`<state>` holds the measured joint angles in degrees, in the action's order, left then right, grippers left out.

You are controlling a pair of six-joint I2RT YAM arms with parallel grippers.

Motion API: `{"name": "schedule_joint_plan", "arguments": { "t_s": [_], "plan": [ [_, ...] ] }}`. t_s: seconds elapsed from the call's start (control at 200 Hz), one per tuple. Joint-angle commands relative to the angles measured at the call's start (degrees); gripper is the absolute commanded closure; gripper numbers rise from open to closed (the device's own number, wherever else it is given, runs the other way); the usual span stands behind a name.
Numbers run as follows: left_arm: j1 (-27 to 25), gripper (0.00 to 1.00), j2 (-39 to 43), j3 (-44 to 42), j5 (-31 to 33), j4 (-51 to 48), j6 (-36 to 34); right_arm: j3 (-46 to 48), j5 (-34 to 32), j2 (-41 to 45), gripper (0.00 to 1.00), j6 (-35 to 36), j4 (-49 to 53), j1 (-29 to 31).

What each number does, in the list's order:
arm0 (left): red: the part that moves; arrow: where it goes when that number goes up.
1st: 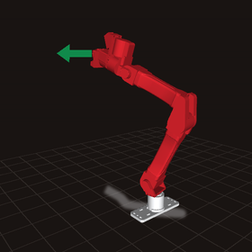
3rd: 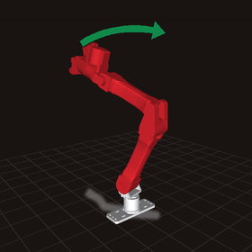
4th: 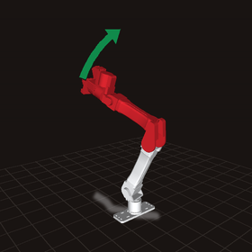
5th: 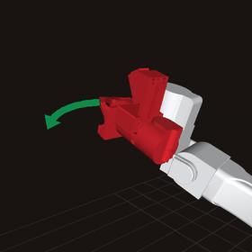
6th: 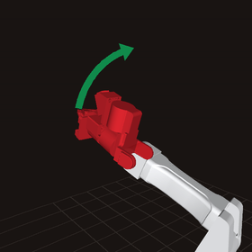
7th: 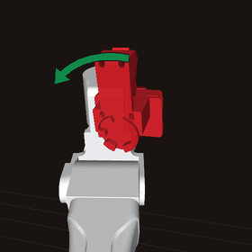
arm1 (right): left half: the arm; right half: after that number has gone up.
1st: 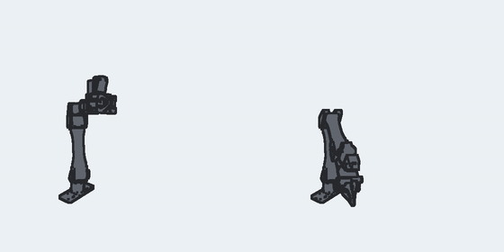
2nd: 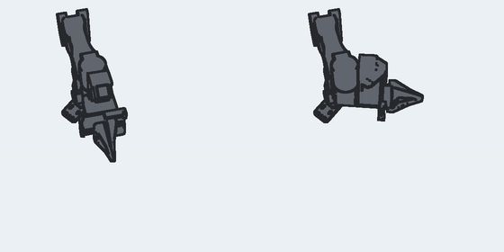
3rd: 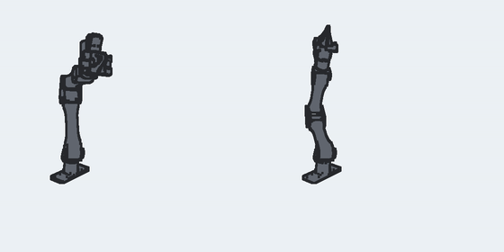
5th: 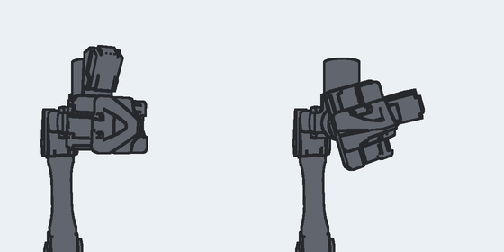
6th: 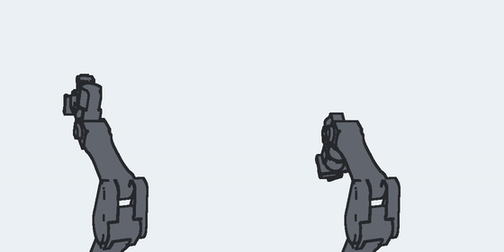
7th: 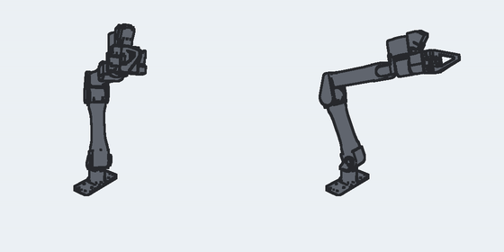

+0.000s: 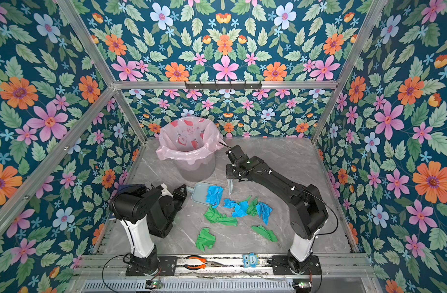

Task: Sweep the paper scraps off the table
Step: 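Push the blue scraps into the dustpan with the right gripper's brush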

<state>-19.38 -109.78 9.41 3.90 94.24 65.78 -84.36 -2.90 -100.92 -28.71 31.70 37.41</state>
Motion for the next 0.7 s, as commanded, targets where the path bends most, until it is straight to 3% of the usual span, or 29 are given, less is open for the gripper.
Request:
{"name": "schedule_joint_plan", "arguments": {
  "t_s": [0.0, 0.695],
  "plan": [
    [0.04, 1.00, -0.09, 0.36, -0.34, 1.83, -0.65, -0.96, 2.86, -1.03, 1.00, -1.39, -1.64, 1.00],
    [-0.01, 1.00, -1.36, 0.96, -1.72, 1.83, 0.53, -6.30, 1.15, -6.02, 1.00, -6.74, -5.42, 3.45]
  ]
}}
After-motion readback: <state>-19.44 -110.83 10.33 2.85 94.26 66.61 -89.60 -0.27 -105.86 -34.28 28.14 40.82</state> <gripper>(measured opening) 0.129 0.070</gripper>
